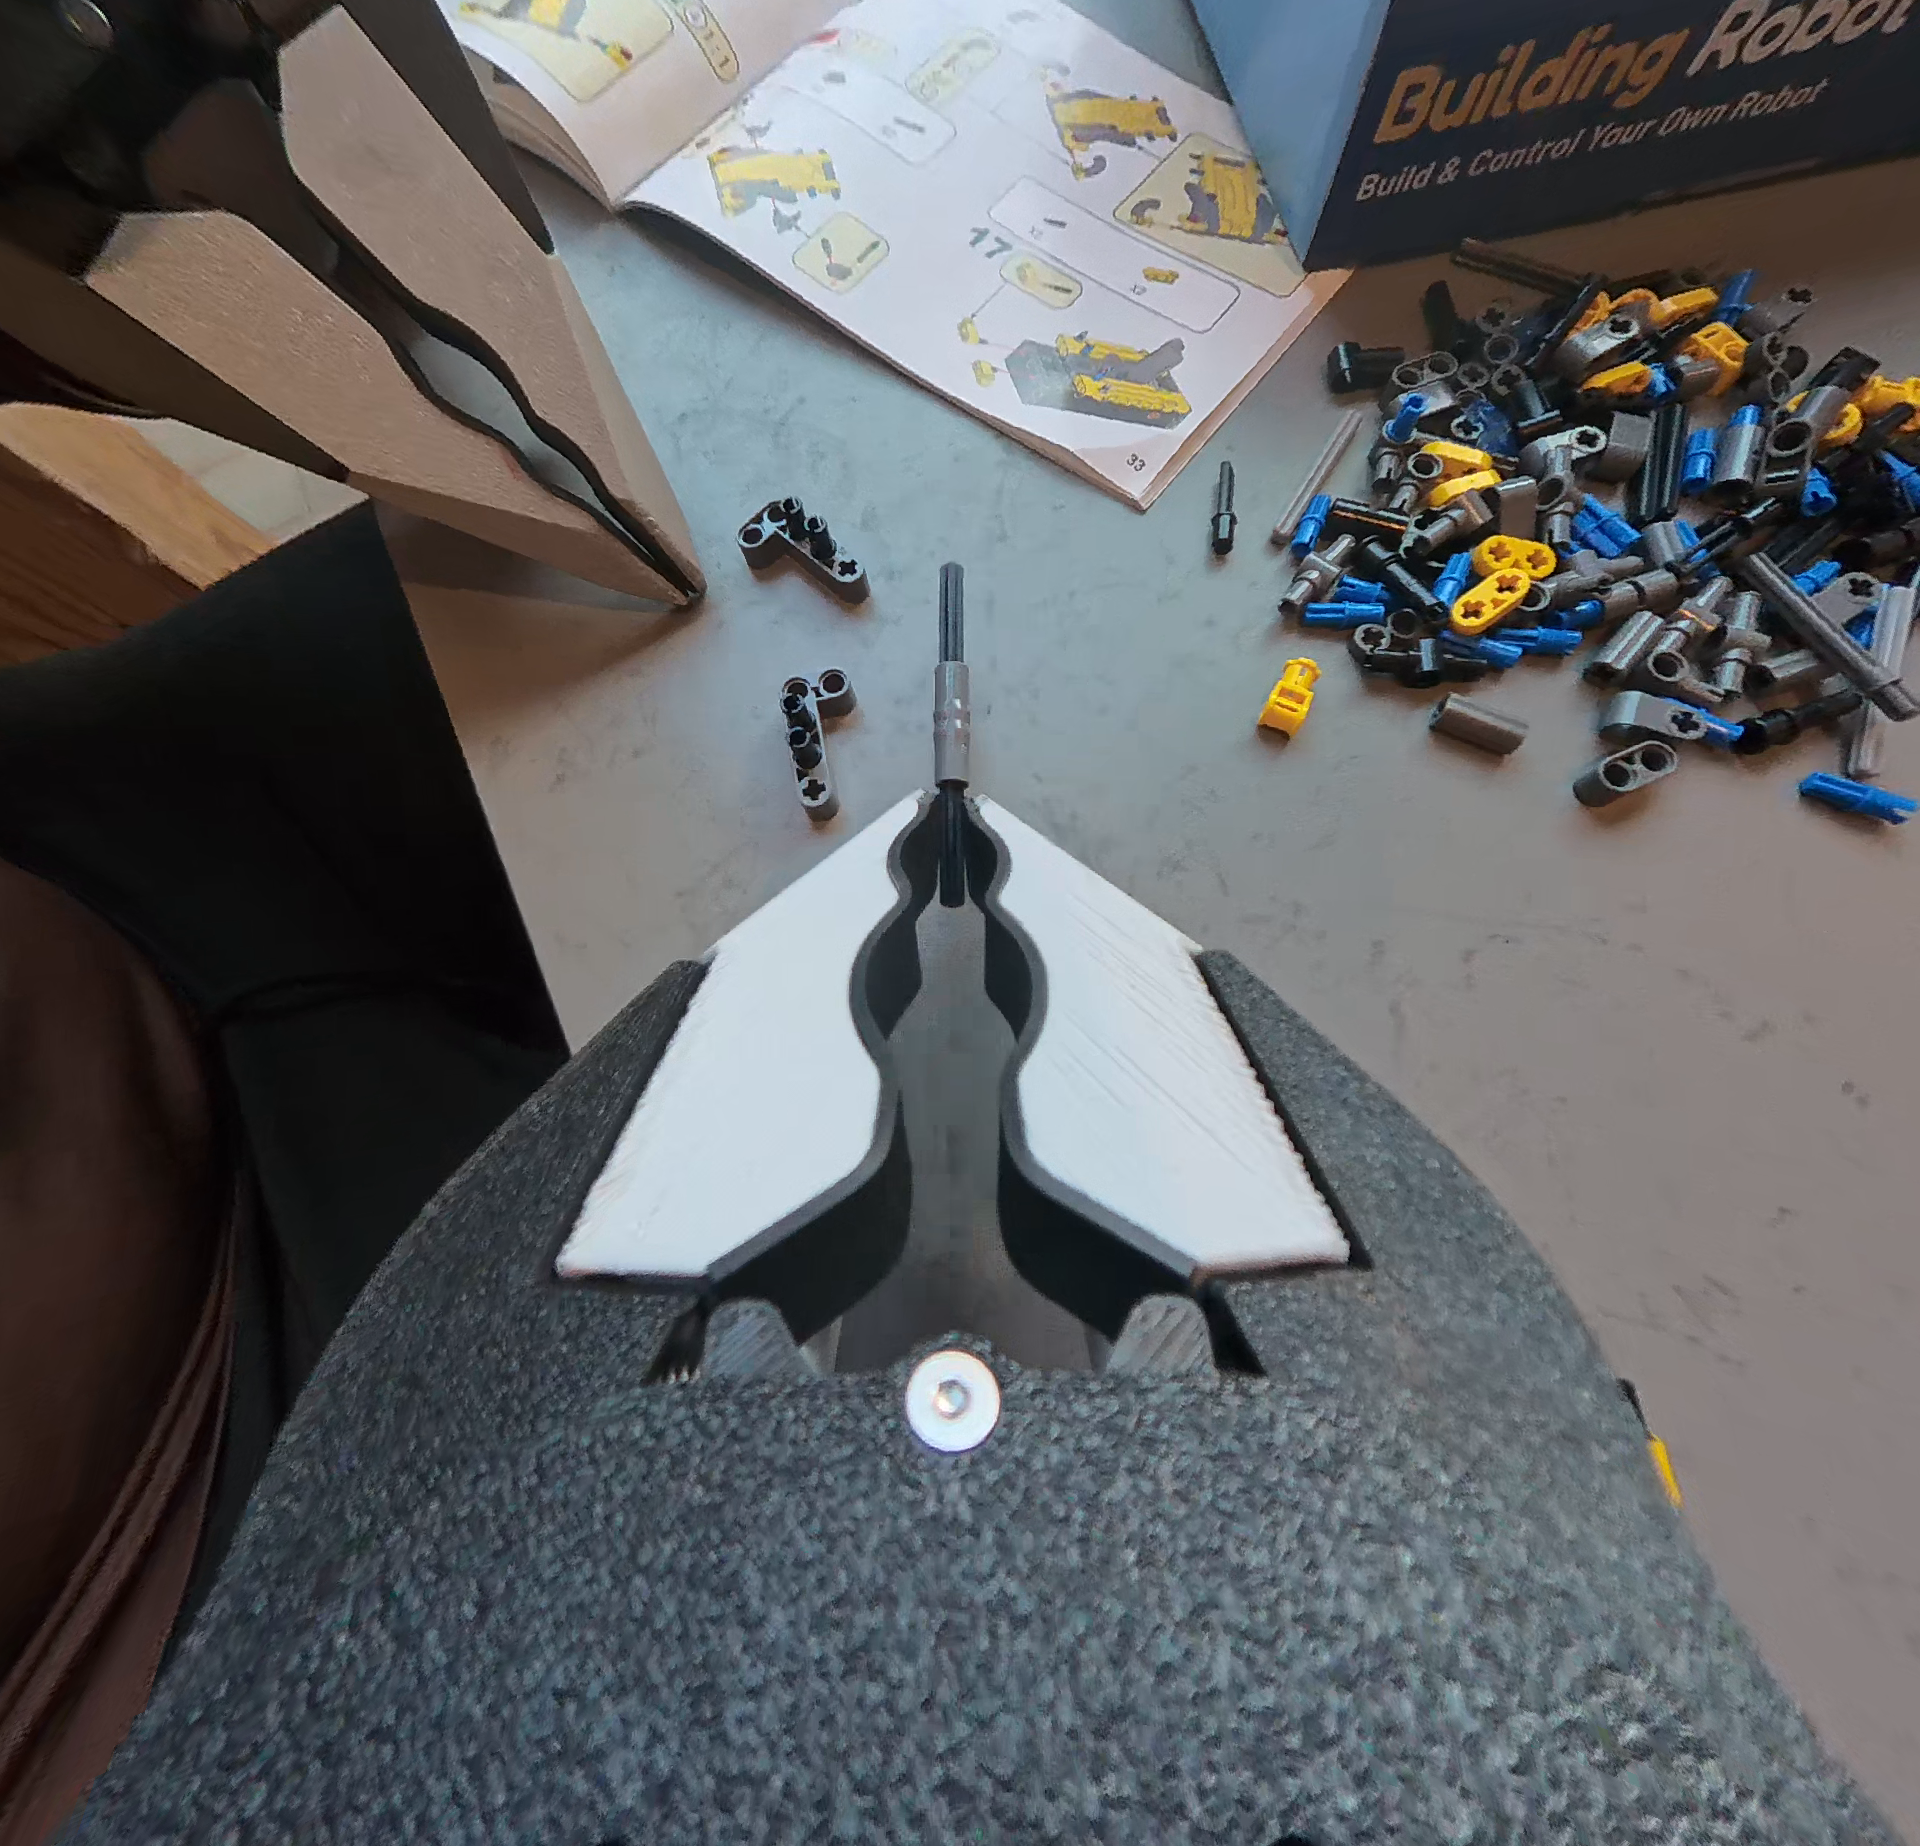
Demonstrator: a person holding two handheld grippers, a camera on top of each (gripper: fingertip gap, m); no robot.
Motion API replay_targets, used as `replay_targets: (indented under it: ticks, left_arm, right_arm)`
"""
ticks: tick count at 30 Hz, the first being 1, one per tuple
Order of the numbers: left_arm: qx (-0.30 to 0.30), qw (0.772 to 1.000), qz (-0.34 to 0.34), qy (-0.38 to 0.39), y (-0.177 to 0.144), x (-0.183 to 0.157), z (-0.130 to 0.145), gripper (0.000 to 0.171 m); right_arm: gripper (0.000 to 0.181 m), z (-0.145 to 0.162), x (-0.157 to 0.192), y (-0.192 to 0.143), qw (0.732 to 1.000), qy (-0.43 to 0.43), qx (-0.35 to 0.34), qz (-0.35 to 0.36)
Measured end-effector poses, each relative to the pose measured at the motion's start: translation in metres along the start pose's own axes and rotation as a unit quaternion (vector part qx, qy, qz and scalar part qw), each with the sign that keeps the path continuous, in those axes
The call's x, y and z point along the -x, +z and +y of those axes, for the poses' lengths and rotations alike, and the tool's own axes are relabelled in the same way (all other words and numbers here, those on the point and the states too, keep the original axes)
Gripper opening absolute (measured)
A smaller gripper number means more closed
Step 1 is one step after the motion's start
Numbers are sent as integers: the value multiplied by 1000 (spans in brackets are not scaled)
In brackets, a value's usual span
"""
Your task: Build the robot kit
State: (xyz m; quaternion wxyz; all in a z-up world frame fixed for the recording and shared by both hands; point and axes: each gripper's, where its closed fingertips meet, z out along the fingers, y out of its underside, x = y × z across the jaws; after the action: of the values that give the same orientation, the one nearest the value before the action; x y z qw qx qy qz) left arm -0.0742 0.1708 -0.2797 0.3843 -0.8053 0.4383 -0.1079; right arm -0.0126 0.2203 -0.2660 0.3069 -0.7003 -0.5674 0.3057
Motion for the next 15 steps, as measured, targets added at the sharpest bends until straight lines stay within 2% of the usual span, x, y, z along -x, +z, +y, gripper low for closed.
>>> replay_targets:
  ticks: [4,7,15]
  left_arm:
    - [0,1000,-1,1,0,0,0,0]
    - [0,1000,-1,2,0,0,0,0]
    - [0,1000,-2,4,0,0,0,0]
  right_arm:
    - [3,-6,-4,-14,1000,-15,-2,26]
    - [3,-4,-12,-37,998,-25,7,63]
    - [3,40,-28,-137,988,36,13,151]
